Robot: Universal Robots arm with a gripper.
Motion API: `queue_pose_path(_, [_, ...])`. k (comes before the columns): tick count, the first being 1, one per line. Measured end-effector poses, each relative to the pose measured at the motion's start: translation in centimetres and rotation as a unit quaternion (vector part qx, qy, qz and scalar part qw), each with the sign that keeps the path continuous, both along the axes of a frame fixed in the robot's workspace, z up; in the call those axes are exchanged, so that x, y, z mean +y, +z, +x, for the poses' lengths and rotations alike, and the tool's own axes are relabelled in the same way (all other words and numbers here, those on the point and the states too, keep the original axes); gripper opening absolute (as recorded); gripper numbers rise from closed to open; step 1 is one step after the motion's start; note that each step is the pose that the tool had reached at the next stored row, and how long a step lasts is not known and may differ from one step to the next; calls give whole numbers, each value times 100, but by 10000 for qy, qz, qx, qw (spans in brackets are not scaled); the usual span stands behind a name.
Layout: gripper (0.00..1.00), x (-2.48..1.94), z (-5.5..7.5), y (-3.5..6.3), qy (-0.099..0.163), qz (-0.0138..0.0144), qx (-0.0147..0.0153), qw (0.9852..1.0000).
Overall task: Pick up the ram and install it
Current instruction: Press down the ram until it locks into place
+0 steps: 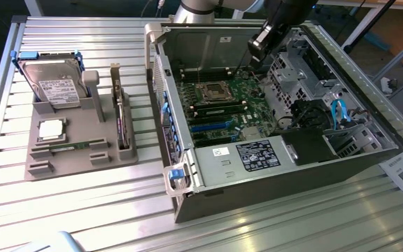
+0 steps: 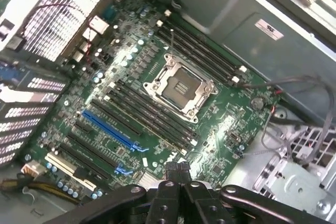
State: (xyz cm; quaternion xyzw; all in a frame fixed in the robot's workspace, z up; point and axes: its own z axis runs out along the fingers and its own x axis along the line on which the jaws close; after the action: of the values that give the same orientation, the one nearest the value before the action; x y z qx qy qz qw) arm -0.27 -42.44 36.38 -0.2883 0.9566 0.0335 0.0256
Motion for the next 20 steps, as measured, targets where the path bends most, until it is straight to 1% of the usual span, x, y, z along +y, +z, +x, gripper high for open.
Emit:
queue_pose_path(2, [10,0,0,0,-208,0,0,9998])
queue_pose_path(3, [10,0,0,-1,-357,0,0,9994])
queue_pose_path(5, [10,0,0,-1,-629,0,0,9980])
queue_pose_path(6, [10,0,0,-1,-720,0,0,9974])
queue_pose_path(9, [10,0,0,-1,-1026,0,1,9947])
queue_pose_path(10, [10,0,0,-1,-1139,0,0,9935])
queue_pose_path(11, [10,0,0,-1,-1284,0,1,9917])
queue_pose_path(13, [10,0,0,-2,-1426,0,2,9898])
queue_pose_path(16, [10,0,0,-2,-1690,-2,11,9856])
queue_pose_path(17, [10,0,0,-3,-1738,-2,14,9848])
queue_pose_path(18, [10,0,0,-3,-1875,-5,27,9823])
queue_pose_path(20, [10,0,-1,-3,-1989,-7,44,9800])
